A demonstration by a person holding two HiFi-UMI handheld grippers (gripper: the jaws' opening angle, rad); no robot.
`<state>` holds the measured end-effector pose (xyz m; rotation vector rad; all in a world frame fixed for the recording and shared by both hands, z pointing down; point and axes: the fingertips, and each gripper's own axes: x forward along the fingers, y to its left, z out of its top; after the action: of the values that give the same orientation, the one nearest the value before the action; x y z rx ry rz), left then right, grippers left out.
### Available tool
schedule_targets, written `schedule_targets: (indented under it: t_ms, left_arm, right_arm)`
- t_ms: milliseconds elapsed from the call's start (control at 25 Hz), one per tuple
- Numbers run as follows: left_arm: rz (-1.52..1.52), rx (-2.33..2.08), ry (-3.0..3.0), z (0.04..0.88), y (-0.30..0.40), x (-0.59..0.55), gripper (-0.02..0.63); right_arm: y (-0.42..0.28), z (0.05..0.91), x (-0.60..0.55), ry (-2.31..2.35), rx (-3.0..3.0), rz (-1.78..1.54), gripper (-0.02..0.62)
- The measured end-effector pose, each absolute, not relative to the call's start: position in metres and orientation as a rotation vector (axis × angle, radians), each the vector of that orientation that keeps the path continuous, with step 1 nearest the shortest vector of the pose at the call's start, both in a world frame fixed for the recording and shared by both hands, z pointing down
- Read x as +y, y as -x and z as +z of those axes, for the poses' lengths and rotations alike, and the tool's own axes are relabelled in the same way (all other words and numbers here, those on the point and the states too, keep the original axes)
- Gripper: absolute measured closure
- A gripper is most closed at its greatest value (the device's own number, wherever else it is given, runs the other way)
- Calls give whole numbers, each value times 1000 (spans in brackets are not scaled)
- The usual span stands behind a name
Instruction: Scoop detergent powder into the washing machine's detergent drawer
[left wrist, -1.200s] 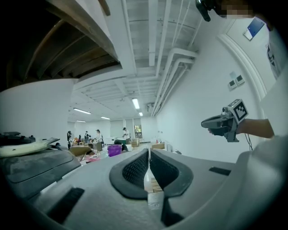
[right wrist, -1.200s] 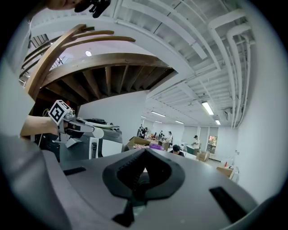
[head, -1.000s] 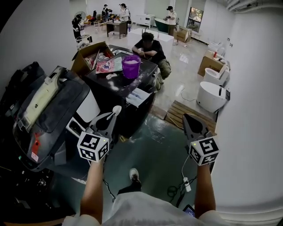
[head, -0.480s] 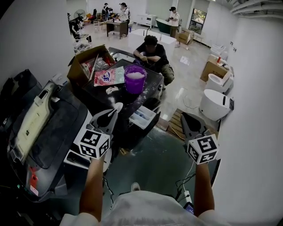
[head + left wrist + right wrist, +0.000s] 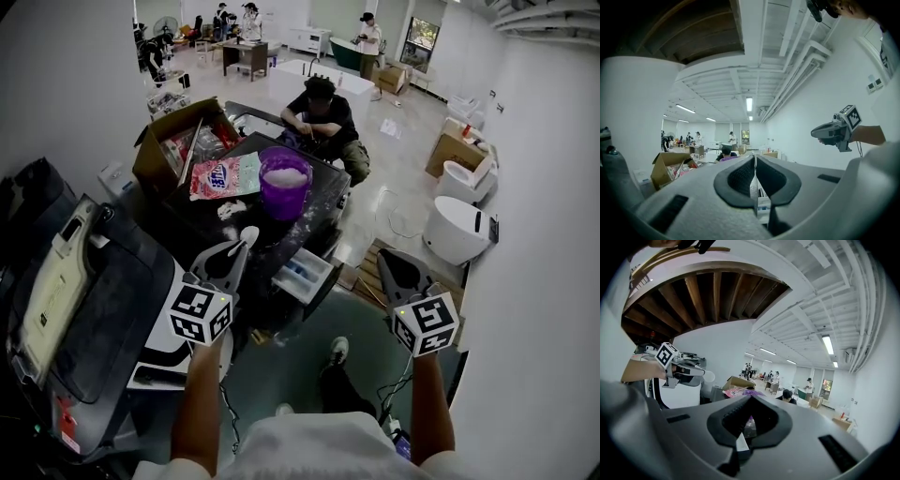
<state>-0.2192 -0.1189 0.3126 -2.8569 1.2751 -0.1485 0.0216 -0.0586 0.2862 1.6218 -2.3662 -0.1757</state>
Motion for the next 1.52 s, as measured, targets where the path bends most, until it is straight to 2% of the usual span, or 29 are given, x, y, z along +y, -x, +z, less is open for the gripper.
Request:
schedule_targets:
  t_ms: [520,1160,1520]
  left_arm:
    - [-261,1335,2788,313,168,-263,591]
    - [-721,1307,2821,358,101,-426,592]
    - [-1143,1138,2754,397,77,-472,591]
  right_arm:
    - [-60,299,-233,-1515,-2485,-143,591]
    - [-79,355,-412,-1252,-2624,44,589]
    - [-73,391,-466,-1126,-2672,135,590]
